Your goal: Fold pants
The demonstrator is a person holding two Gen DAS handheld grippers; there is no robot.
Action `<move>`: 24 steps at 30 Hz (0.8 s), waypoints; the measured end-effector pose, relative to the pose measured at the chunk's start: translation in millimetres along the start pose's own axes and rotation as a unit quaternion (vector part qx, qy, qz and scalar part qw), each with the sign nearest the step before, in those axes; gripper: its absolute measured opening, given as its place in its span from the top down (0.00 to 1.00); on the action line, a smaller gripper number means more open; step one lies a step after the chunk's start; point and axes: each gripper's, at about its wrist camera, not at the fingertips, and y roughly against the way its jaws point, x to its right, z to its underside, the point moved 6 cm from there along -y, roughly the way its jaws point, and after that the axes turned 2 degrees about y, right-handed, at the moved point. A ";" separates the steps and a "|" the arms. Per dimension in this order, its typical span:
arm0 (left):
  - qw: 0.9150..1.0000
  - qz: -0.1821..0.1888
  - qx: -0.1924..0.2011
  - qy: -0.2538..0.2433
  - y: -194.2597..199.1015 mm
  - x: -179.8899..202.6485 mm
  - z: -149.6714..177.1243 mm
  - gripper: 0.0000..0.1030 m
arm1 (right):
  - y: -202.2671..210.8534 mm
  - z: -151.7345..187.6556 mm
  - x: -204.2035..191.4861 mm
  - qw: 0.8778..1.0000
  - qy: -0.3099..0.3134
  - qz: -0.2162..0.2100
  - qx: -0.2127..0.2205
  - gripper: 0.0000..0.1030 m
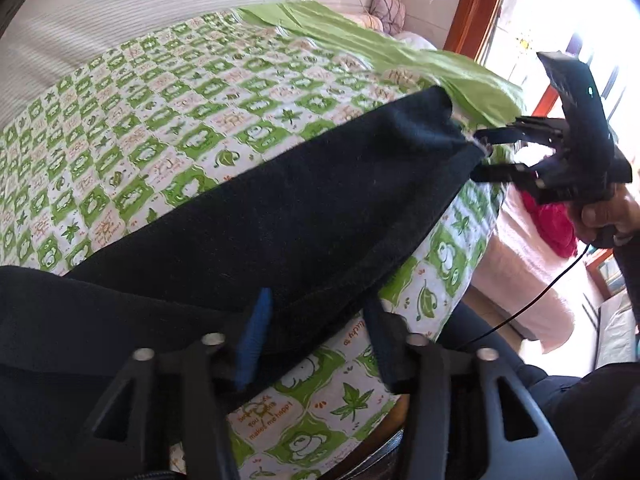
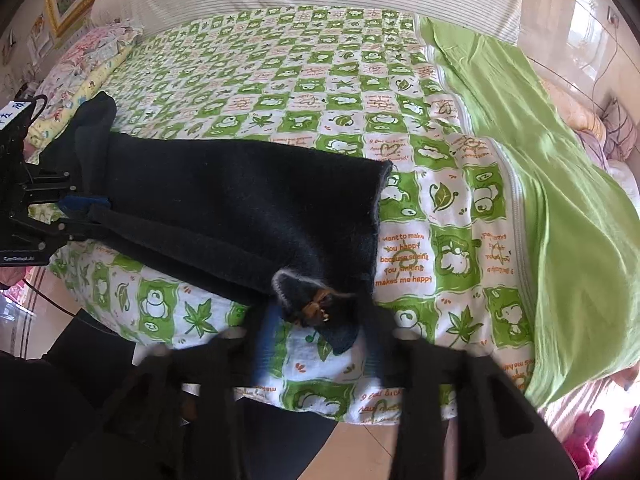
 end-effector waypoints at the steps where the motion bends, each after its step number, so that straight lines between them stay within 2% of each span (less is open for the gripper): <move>1: 1.000 0.000 0.005 0.003 4.2 -0.9 0.2 0.47 | 2.7 0.3 -0.3 1.000 0.002 0.007 0.002 0.22; 7: 0.998 -0.018 0.031 0.042 30.9 -25.5 4.5 0.47 | 32.7 -1.7 -9.7 0.999 -0.003 -0.012 0.040 0.22; 13: 0.991 -0.053 0.050 0.109 57.8 -78.7 17.6 0.46 | 39.4 -21.0 -43.4 0.997 0.021 -0.042 0.059 0.22; 20: 0.974 -0.093 0.069 0.192 89.7 -148.5 42.7 0.46 | 15.3 -55.0 -98.3 0.993 0.051 -0.092 0.055 0.22; 24: 0.963 -0.119 0.080 0.229 107.8 -184.0 57.2 0.46 | -6.4 -72.7 -131.8 0.986 0.052 -0.149 0.046 0.22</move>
